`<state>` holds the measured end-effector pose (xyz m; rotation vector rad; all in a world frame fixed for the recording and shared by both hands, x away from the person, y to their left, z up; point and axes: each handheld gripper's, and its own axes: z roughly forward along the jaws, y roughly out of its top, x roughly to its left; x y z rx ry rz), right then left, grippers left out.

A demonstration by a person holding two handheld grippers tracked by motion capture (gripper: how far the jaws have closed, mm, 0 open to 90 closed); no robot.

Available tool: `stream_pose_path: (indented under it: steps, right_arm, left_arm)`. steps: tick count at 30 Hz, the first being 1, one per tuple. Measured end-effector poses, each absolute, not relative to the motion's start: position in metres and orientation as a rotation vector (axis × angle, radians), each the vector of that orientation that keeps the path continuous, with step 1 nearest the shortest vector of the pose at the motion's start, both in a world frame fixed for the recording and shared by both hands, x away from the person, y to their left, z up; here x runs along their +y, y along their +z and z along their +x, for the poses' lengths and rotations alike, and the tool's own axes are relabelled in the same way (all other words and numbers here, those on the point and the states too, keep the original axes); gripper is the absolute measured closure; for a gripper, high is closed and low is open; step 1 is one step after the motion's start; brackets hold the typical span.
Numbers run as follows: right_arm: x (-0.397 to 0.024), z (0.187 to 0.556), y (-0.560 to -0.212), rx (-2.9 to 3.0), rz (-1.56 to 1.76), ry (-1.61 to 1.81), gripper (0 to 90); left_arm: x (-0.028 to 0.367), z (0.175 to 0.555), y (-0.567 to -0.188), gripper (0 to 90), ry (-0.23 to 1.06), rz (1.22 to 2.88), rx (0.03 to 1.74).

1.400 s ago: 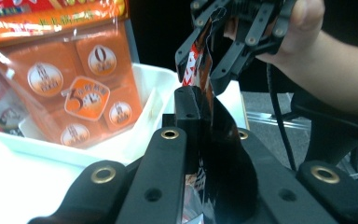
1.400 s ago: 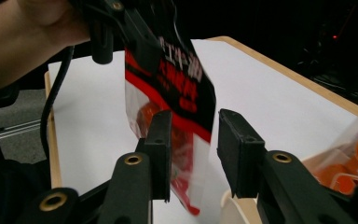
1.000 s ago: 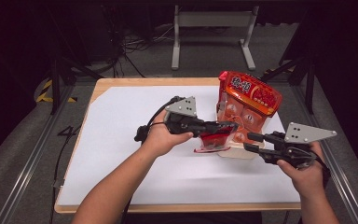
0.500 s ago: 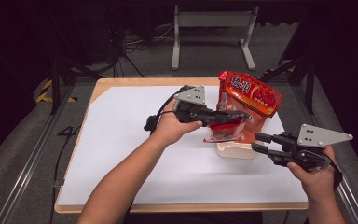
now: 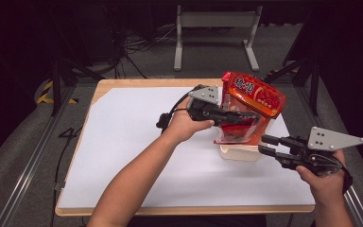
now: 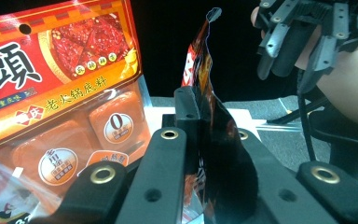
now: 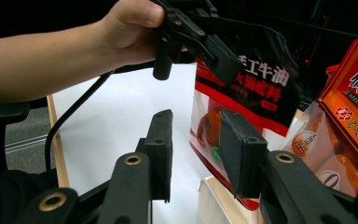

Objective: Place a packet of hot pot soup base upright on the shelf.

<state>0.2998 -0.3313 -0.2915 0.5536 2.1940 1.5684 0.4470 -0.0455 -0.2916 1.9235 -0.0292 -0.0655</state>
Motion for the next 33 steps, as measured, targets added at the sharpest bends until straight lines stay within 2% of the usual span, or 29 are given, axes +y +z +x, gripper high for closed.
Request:
stream_pose_path:
  steps: [33]
  right_arm:
    - [-0.336,0.293,-0.286,2.175,0.533,1.569,65.2]
  left_arm:
    - [-0.088,0.455,-0.319,89.9,-0.132,1.949,-0.052]
